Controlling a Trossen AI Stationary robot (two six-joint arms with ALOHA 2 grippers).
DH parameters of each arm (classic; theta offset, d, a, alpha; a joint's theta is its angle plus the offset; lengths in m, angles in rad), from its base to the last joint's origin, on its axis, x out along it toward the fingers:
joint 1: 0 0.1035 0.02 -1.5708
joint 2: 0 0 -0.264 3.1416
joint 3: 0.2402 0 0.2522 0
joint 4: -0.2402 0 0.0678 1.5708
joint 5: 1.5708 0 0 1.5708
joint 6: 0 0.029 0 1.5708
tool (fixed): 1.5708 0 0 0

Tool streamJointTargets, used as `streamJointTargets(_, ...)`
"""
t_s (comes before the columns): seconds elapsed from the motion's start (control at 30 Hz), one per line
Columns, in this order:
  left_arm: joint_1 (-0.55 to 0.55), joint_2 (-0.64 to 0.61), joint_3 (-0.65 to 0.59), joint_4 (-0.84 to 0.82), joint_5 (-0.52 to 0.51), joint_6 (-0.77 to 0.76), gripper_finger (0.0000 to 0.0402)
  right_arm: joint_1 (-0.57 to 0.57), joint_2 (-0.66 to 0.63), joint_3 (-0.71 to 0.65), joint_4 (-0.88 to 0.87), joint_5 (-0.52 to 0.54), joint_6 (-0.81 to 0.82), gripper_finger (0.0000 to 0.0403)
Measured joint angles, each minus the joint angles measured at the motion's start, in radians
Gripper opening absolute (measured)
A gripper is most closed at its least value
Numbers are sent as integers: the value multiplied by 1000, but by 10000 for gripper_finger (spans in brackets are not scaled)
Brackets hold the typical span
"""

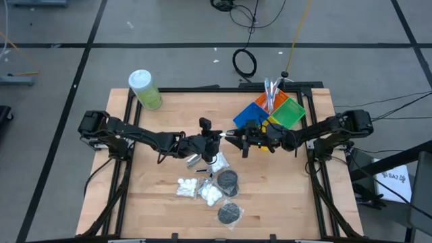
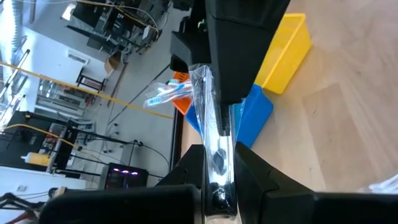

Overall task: Pick & Place Travel size toiletries
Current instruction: Put the nail cutter into the green bin

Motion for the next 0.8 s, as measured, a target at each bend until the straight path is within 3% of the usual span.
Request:
streamJointTargets(0.27,-1,0,0,0,-3,-11,50,0,0,-1,1,8,-54,24)
streamJointTargets(0.47,-25,-1,0,26,-13,-103,63,-8,-14,-1,-5,2,-134,21)
streamJointTargets(0.57,-56,-1,0,63,-21,-129,75,-16,-69,-1,-90,-8,-178,19)
streamJointTargets(0.8,-130,-16,1,64,-131,-186,83,-8,-319,-1,-441,201,-291,19)
